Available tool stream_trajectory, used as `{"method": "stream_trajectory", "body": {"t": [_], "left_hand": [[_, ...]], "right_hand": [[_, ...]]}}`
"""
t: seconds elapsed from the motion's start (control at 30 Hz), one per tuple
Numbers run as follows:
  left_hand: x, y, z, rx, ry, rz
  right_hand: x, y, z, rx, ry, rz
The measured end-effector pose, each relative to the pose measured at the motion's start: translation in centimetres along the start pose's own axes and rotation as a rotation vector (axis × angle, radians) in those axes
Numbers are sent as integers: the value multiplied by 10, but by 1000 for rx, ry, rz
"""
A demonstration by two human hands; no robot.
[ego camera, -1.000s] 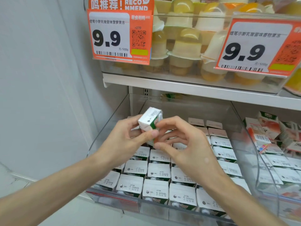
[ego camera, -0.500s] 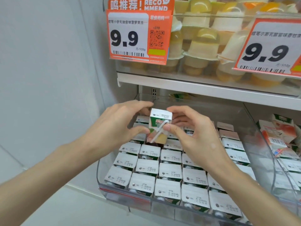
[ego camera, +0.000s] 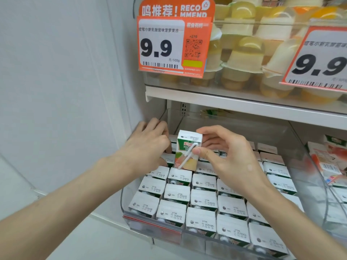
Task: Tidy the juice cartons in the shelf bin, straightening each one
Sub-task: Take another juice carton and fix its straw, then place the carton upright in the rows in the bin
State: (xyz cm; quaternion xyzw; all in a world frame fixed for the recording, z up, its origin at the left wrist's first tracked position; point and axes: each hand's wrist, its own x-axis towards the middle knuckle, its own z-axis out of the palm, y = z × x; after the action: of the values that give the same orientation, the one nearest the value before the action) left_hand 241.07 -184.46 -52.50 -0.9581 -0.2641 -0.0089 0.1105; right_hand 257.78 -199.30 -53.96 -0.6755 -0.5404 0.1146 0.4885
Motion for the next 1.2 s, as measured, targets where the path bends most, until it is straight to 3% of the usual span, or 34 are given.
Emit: {"method": "stream_trajectory", "body": {"t": [0.27,0.5,0.7,0.9,1.1,1.2], "left_hand": [[2,-2,-1,-29,-54,38],[-9,-1,-3,-157,71,9],[-18,7,-4,-591,340,-146],[-22,3,3,-814,620,-84],[-27,10,1,-1131,652,-95],[-28,11,-2,-1198,611,-84]], "right_hand": [[1,7,-1,-111,-16,47],[1,7,-1,-141,-12,31],[-2,5,0,-174,-33,34],[-7,6,11,-357,-144,3],[-8,13,11,-566,-308,-37],[-8,10,7,-536,-293,-27]]}}
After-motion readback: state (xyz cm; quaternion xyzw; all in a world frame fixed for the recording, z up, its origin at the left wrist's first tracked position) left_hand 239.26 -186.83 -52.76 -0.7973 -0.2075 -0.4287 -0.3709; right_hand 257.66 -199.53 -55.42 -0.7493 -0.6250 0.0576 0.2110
